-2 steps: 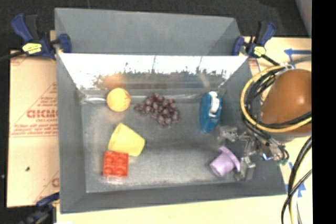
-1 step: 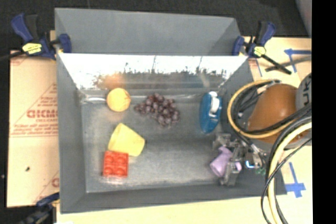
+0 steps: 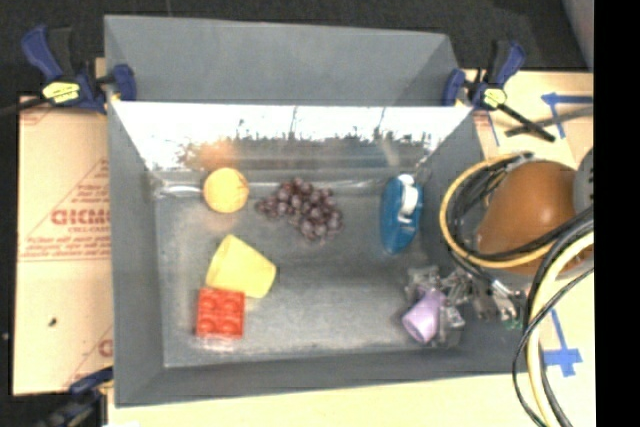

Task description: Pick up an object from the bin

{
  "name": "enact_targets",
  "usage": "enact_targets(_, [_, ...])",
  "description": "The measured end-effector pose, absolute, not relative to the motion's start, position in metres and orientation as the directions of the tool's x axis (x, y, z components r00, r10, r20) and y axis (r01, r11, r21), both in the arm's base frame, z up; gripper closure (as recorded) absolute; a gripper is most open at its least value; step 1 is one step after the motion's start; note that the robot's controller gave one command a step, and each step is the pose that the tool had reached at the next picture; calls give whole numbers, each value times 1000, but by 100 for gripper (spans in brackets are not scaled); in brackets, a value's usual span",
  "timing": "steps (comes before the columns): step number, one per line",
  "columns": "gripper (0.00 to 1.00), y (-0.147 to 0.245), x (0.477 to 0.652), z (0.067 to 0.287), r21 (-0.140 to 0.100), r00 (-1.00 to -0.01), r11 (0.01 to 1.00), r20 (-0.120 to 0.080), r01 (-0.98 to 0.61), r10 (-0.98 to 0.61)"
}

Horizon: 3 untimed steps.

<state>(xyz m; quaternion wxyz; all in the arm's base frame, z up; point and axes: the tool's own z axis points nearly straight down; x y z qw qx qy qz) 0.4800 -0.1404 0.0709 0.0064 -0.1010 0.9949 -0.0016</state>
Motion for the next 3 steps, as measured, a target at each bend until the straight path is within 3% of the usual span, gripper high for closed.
enact_targets(1, [100, -140, 480, 71, -5, -979, 980, -12, -201, -201])
enact_targets(2, [100, -140, 478, 86, -3, -980, 980, -7, -201, -201])
enact_targets(3, [100, -141, 480, 107, -7, -980, 980, -14, -199, -199])
